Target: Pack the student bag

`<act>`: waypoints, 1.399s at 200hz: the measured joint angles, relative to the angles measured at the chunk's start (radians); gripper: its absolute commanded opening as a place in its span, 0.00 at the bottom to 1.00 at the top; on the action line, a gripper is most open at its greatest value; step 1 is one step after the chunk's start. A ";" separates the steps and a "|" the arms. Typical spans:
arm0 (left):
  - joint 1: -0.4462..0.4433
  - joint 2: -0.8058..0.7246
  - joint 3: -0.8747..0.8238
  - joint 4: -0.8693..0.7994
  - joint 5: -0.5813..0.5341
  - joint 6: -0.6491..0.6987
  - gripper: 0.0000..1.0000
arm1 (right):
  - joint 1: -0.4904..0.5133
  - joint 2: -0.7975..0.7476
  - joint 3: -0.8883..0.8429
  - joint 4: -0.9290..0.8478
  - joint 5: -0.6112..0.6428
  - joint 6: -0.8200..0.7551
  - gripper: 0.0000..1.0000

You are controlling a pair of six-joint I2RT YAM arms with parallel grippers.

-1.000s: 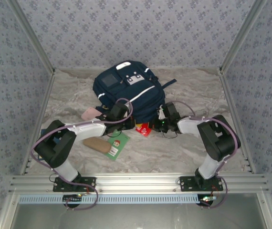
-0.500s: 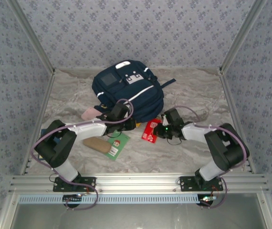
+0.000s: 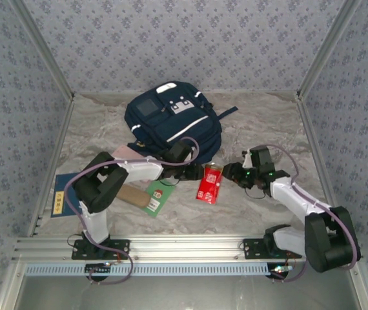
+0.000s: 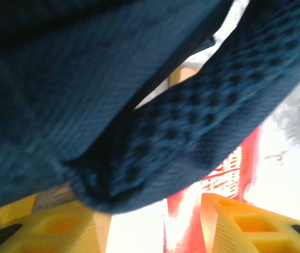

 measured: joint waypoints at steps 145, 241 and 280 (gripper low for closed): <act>0.016 0.085 0.048 0.020 0.050 -0.023 0.13 | -0.050 0.425 0.135 0.182 -0.176 0.024 0.49; 0.021 0.095 0.052 0.026 0.061 -0.020 0.05 | 0.029 0.391 0.076 0.342 -0.288 0.109 0.45; 0.021 0.096 0.051 0.035 0.064 -0.021 0.03 | 0.034 0.403 0.069 0.340 -0.271 0.102 0.31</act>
